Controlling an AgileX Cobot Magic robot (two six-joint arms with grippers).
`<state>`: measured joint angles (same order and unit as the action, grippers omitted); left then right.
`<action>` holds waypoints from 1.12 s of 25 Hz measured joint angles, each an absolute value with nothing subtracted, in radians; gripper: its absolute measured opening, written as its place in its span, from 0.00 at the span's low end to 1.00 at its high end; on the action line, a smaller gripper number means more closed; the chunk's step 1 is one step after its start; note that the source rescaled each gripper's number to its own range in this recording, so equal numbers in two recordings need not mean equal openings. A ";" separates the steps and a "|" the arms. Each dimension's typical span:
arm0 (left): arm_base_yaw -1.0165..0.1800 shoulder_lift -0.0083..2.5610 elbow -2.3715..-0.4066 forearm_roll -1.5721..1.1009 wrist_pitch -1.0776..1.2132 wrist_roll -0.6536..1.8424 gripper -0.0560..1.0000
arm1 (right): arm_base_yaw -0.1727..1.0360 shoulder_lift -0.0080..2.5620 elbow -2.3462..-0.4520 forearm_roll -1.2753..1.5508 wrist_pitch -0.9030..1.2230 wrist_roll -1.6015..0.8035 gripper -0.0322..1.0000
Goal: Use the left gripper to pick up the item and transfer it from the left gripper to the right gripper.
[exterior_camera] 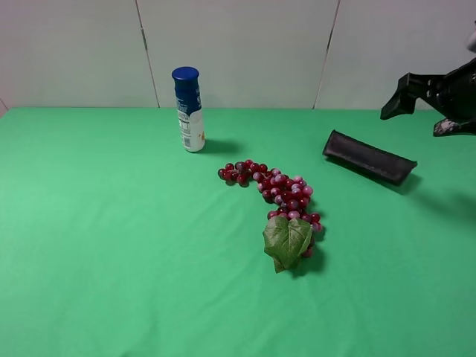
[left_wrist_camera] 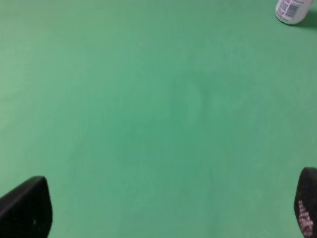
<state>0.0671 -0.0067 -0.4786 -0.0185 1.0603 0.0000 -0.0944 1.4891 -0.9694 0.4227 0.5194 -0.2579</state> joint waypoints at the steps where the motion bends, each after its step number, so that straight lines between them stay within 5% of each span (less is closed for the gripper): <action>1: 0.067 -0.007 -0.479 -0.019 1.060 0.000 0.97 | -0.094 1.480 -0.969 0.412 0.532 -0.253 1.00; 28: 0.067 -0.007 -0.479 -0.018 1.061 0.000 0.97 | -0.094 0.926 -0.969 0.287 0.909 -0.233 1.00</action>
